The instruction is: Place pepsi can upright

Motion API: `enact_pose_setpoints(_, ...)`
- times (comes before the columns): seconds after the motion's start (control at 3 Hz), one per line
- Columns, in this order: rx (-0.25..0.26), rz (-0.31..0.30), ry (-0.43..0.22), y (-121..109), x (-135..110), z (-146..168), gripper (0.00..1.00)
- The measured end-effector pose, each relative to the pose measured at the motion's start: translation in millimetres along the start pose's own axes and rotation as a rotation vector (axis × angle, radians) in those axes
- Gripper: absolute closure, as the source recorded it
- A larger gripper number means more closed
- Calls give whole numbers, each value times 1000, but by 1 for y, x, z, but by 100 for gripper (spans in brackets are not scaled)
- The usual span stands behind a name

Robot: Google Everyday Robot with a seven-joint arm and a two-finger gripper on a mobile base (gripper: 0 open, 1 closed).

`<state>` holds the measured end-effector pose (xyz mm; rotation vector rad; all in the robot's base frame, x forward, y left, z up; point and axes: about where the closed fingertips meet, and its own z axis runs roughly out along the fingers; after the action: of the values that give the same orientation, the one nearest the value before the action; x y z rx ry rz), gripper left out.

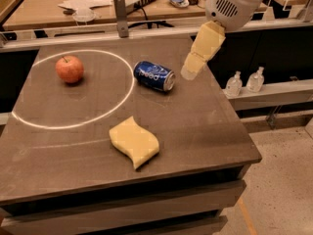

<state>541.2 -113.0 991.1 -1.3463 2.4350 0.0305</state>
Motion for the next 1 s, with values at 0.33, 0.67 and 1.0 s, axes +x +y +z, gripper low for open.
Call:
enact_pose_setpoints(0.33, -17, 33, 26, -12, -23, 30, 0)
enact_pose_setpoints(0.67, -32, 45, 57, -19, -42, 56, 0)
enact_pose_setpoints(1.0, -60, 38, 95, -18, -75, 104, 0)
